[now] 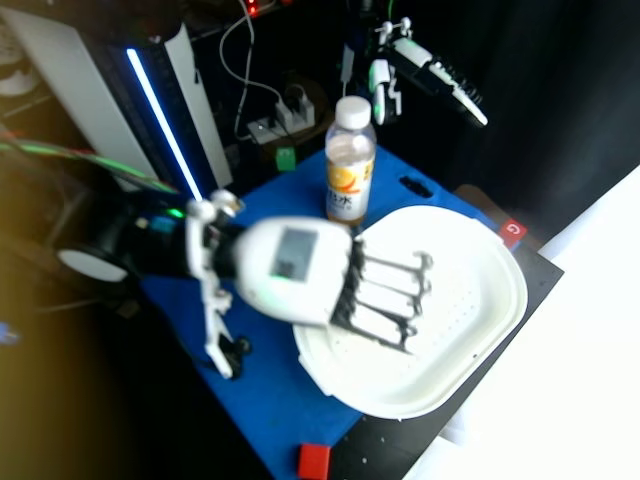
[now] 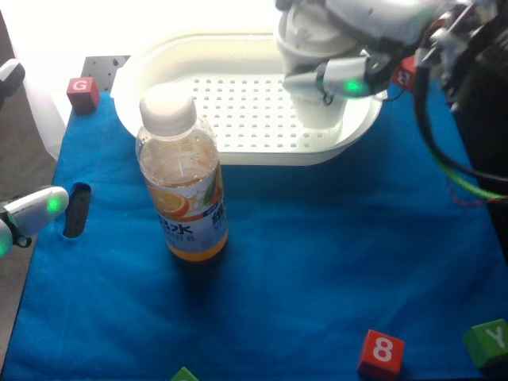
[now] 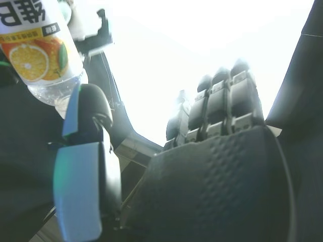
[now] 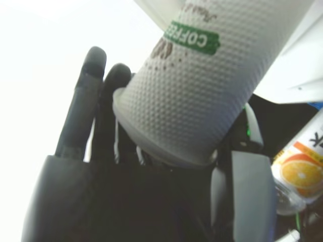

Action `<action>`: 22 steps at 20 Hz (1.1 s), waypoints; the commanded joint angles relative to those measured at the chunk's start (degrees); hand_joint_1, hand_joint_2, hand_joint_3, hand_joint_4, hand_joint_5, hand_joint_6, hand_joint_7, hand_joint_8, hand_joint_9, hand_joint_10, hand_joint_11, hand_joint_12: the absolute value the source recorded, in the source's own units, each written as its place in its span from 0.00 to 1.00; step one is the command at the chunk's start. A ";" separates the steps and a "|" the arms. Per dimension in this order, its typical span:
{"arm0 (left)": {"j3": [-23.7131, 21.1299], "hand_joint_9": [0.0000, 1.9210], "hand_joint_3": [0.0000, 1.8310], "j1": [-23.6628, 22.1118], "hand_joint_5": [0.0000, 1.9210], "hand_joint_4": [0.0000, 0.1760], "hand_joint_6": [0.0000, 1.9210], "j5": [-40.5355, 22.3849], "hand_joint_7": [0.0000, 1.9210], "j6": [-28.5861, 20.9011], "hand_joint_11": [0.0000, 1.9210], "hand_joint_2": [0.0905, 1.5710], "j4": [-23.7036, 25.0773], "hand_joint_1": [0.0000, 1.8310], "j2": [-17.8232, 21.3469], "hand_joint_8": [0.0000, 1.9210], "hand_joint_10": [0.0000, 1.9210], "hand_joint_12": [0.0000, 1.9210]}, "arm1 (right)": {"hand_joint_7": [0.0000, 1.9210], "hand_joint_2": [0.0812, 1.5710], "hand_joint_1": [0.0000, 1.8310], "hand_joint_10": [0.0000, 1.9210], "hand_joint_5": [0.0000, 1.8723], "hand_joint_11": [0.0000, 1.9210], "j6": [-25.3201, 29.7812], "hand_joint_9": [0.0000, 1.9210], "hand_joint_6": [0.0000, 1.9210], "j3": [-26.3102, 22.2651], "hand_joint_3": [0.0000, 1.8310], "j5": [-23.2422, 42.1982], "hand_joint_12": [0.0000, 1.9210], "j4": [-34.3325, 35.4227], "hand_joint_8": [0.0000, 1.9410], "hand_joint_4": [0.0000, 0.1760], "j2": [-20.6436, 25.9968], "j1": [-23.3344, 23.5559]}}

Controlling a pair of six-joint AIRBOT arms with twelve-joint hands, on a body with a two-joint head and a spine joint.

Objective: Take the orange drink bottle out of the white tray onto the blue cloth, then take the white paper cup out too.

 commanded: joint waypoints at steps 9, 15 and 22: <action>-0.26 0.00 0.00 1.19 0.00 0.89 0.00 -9.10 0.00 -0.72 0.00 0.67 -1.20 0.39 0.00 0.00 0.00 0.00 | 0.09 0.73 0.52 0.96 0.03 0.35 1.46 0.19 0.69 -16.10 0.00 18.90 1.00 -9.37 0.69 0.00 11.81 -1.64; -0.49 0.00 0.00 1.89 0.00 1.00 0.00 -9.63 0.00 -0.87 0.00 0.67 -1.97 0.39 0.01 0.00 0.00 0.00 | 0.10 0.74 0.39 0.98 0.01 0.13 19.28 0.14 0.71 -17.19 0.00 23.25 1.00 -17.29 0.83 0.00 13.82 -10.27; -0.56 0.00 0.00 2.18 0.00 0.86 0.00 -9.91 0.00 -0.98 0.00 0.68 -2.45 0.40 -0.05 0.00 0.00 0.00 | 0.05 0.71 0.44 0.91 0.01 0.16 19.29 0.13 0.59 -14.81 0.00 17.76 1.00 -16.67 0.76 0.00 11.19 -15.22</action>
